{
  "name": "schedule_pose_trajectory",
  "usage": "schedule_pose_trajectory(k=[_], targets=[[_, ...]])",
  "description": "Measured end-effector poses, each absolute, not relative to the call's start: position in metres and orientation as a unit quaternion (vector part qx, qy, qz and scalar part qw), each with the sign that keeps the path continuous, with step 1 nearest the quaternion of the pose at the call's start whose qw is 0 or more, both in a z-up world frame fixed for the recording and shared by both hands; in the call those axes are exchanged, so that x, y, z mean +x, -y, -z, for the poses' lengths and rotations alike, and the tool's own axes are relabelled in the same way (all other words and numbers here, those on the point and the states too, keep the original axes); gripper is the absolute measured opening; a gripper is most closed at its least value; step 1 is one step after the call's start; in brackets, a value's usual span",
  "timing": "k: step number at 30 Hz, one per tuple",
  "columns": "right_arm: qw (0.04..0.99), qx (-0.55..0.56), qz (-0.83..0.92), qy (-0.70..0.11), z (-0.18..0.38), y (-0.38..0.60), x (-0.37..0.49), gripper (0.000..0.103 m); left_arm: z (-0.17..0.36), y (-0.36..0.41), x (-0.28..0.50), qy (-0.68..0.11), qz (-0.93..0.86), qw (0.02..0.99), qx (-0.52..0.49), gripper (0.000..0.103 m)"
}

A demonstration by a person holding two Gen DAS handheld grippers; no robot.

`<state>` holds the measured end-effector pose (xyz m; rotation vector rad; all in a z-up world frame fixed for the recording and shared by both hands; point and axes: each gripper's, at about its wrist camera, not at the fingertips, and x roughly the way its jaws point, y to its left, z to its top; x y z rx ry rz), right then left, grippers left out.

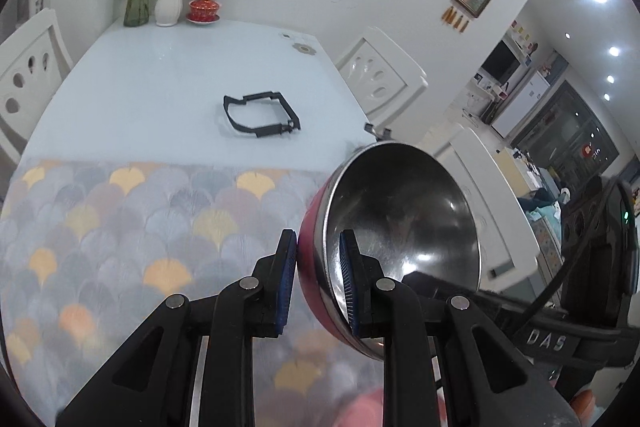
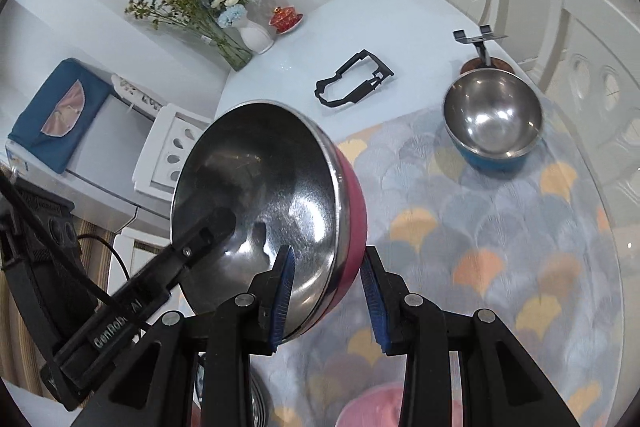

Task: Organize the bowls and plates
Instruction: 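Lift the red steel bowl with both grippers and carry it over the pink bowl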

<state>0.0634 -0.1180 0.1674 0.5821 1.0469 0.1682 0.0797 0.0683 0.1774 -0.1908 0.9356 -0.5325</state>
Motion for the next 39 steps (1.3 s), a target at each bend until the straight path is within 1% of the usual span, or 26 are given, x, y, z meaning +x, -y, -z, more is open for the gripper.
schedule_pose_trajectory(k=[10, 19, 26, 35, 39], targets=[[0.833, 0.259, -0.054, -0.486, -0.185, 0.119, -0.02, 0.034, -0.18, -0.07, -0.003, -0.448, 0.273, 0.845, -0.101, 0.018], [0.817, 0.264, -0.033, -0.512, -0.164, 0.129, -0.075, 0.034, -0.163, -0.059, -0.049, -0.469, 0.294, 0.828, -0.088, 0.018], [0.804, 0.25, -0.013, -0.539, -0.138, 0.134, -0.101, 0.035, -0.131, -0.049, -0.067, -0.506, 0.306, 0.801, -0.086, 0.018], [0.772, 0.248, -0.004, -0.585, -0.099, 0.132, -0.116, 0.035, -0.101, -0.044, -0.078, -0.536, 0.309, 0.783, -0.067, 0.018], [0.771, 0.245, -0.002, -0.588, -0.096, 0.13, -0.118, 0.035, -0.089, -0.046, -0.077, -0.548, 0.308, 0.775, -0.071, 0.018]])
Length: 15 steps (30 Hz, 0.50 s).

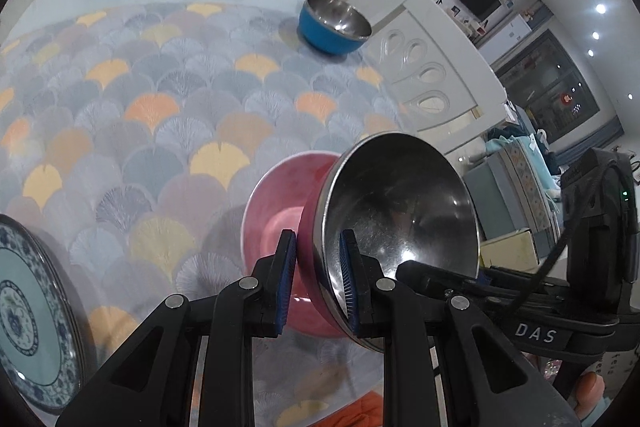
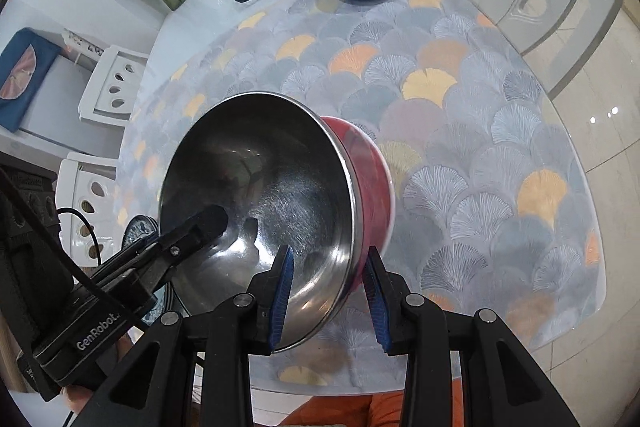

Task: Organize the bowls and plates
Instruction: 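Lift the red steel bowl with both grippers and carry it over the pink bowl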

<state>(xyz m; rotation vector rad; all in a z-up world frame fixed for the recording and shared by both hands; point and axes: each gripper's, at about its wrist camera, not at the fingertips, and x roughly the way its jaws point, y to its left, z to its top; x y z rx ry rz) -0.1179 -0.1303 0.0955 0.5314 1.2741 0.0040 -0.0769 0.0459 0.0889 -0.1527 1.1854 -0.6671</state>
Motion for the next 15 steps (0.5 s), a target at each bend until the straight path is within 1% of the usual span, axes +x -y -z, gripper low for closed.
schedule_pose_trajectory(k=[15], targets=[[0.765, 0.22, 0.01, -0.605, -0.09, 0.12, -0.111, 0.035, -0.073, -0.046, -0.071, -0.572, 0.309, 0.757, -0.057, 0.018]])
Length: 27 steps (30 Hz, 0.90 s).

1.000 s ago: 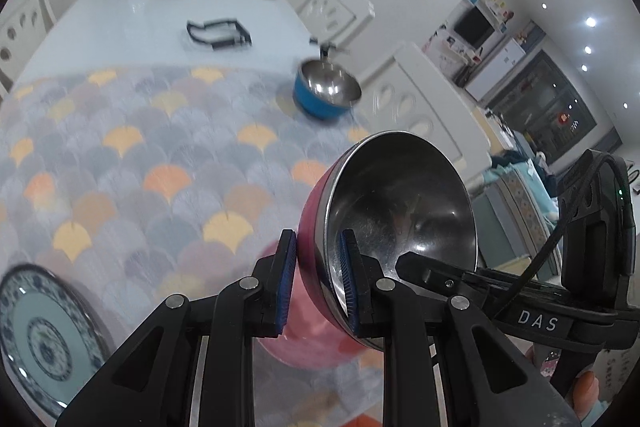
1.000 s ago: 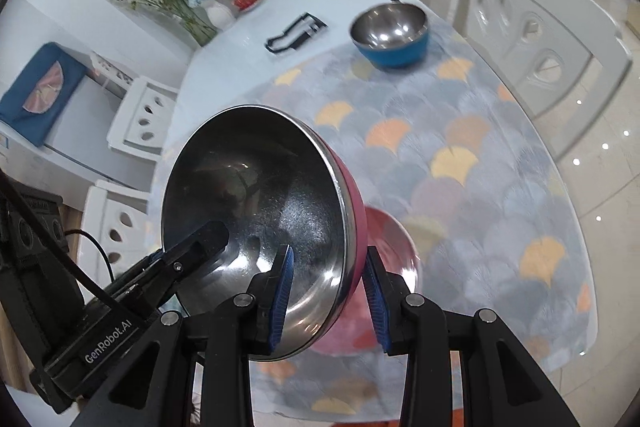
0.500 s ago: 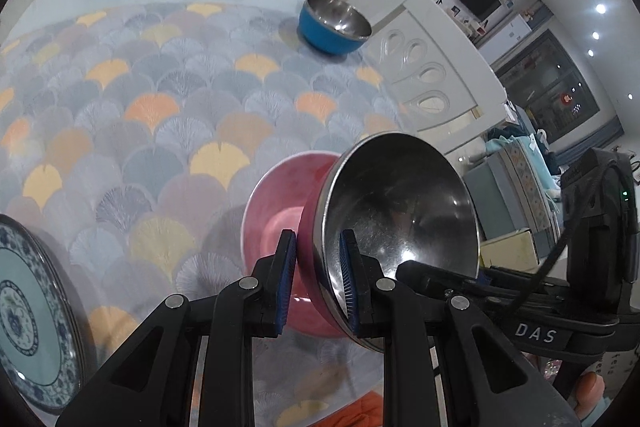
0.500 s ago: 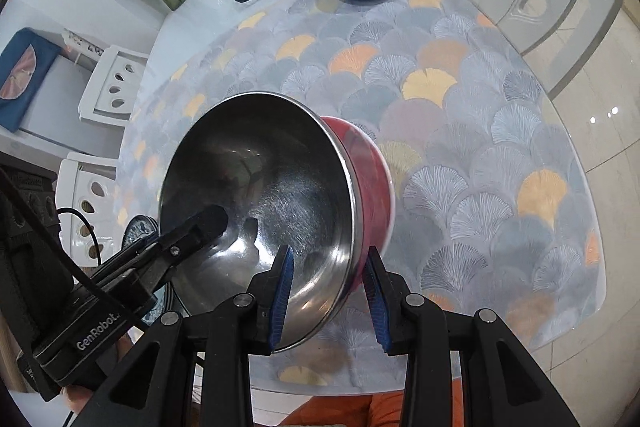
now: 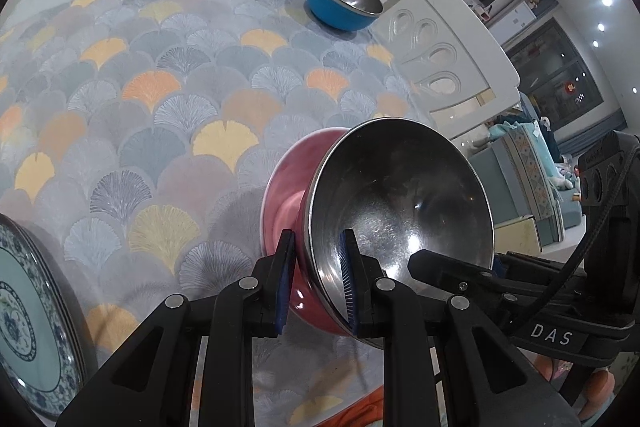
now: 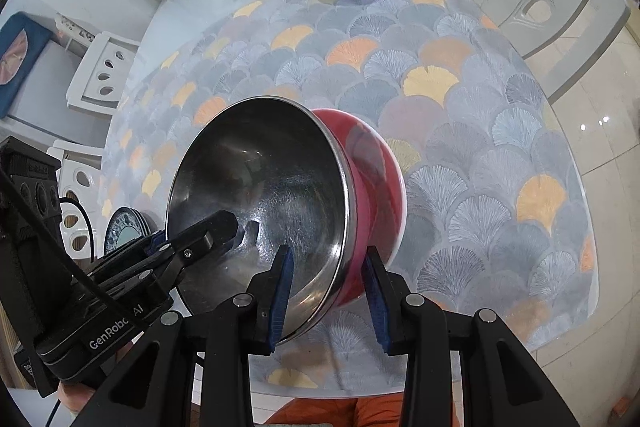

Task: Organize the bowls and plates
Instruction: 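Lift the red steel bowl with both grippers and carry it over the pink bowl, then lower the red steel bowl into the pink bowl and open both grippers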

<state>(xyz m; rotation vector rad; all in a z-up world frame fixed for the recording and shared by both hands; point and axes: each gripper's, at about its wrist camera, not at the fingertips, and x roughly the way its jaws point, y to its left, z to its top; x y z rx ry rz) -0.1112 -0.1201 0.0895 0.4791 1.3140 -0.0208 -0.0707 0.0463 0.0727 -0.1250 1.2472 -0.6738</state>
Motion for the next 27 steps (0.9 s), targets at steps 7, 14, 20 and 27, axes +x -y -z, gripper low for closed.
schedule_pose_trajectory(k=[7, 14, 20, 27], targets=[[0.757, 0.236, 0.004, -0.609, -0.089, 0.123, -0.108, 0.035, -0.072, -0.051, -0.065, -0.578, 0.305, 0.754, -0.066, 0.023], [0.76, 0.237, 0.004, -0.605, -0.094, 0.124, -0.107, 0.035, -0.071, -0.052, -0.061, -0.574, 0.289, 0.763, -0.064, 0.026], [0.774, 0.231, 0.001, -0.59, -0.109, 0.125, -0.111, 0.035, -0.089, -0.057, -0.06, -0.542, 0.264, 0.796, -0.06, 0.028], [0.78, 0.211, 0.01, -0.589, -0.115, 0.128, -0.118, 0.035, -0.083, -0.058, -0.064, -0.55, 0.261, 0.792, -0.055, 0.028]])
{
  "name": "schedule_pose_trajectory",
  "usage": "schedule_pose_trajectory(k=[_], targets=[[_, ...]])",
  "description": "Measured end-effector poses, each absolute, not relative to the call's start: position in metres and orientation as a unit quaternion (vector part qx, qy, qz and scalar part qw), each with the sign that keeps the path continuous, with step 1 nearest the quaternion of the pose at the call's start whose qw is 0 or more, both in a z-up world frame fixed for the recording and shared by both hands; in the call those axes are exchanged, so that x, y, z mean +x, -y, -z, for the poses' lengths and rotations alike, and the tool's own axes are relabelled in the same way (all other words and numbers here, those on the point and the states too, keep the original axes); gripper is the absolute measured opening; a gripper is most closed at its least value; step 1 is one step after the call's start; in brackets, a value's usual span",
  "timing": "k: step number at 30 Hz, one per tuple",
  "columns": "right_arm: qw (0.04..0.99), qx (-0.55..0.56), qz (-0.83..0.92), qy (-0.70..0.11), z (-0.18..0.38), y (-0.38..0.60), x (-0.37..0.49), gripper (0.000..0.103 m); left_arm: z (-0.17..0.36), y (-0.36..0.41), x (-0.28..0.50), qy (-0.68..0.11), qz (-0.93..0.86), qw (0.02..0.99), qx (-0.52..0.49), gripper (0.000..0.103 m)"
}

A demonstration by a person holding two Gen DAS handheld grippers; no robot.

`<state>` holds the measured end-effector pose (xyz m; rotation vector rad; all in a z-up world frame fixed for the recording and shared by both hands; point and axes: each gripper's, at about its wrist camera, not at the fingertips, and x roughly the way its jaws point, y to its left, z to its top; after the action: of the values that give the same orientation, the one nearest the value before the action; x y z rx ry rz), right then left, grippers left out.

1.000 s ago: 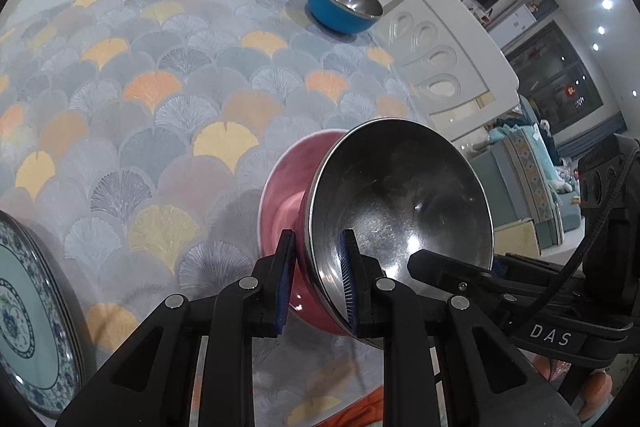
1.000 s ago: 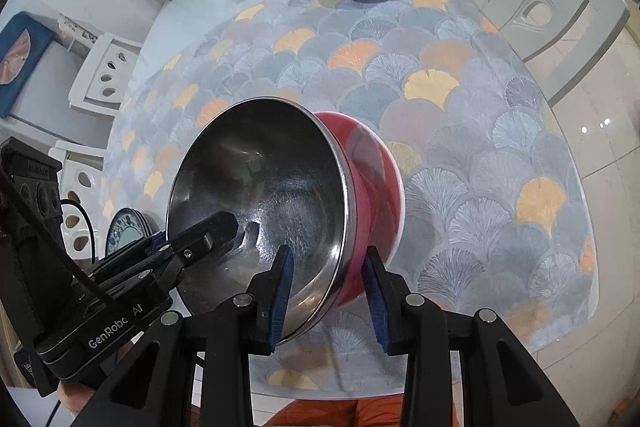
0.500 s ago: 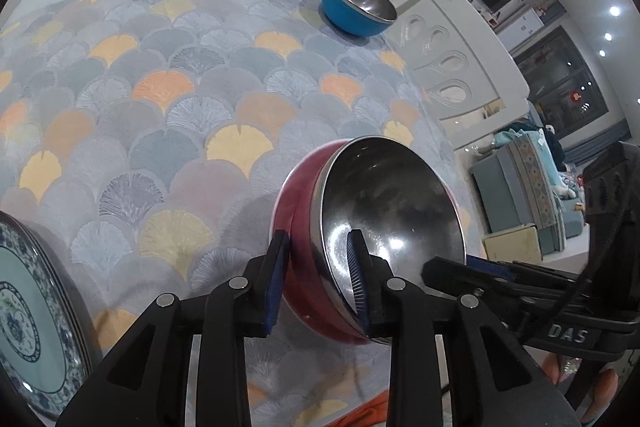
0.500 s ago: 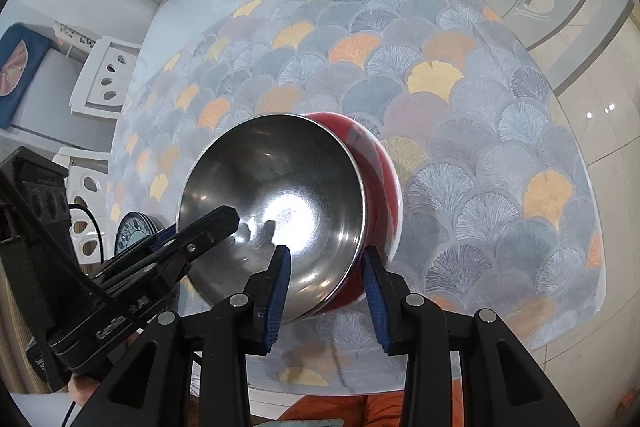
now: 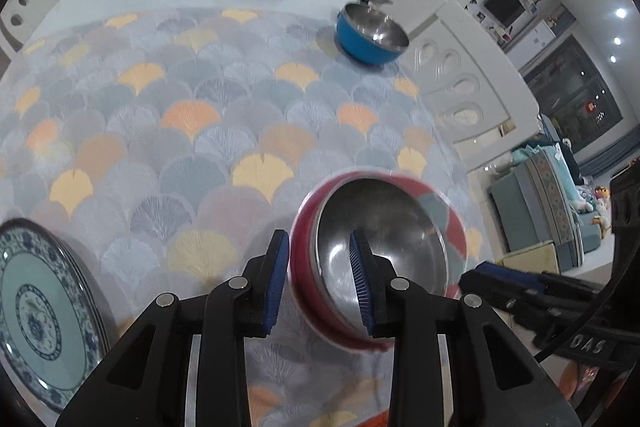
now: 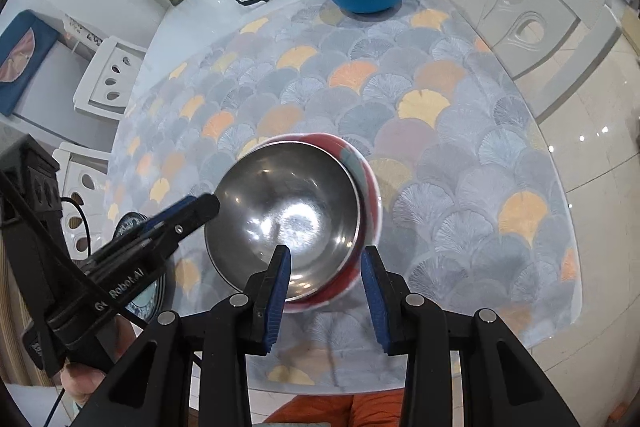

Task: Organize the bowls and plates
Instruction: 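Lower the red steel bowl into the pink bowl and open both grippers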

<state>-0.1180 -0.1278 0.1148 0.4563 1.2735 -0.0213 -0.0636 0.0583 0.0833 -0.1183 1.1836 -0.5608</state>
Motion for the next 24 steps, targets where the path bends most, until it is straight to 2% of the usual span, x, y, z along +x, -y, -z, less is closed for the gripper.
schedule_pose_trajectory(k=[24], targets=[[0.76, 0.221, 0.008, -0.611, -0.087, 0.133, -0.133, 0.035, -0.069, -0.058, -0.093, -0.562, 0.246, 0.788, -0.049, 0.028]])
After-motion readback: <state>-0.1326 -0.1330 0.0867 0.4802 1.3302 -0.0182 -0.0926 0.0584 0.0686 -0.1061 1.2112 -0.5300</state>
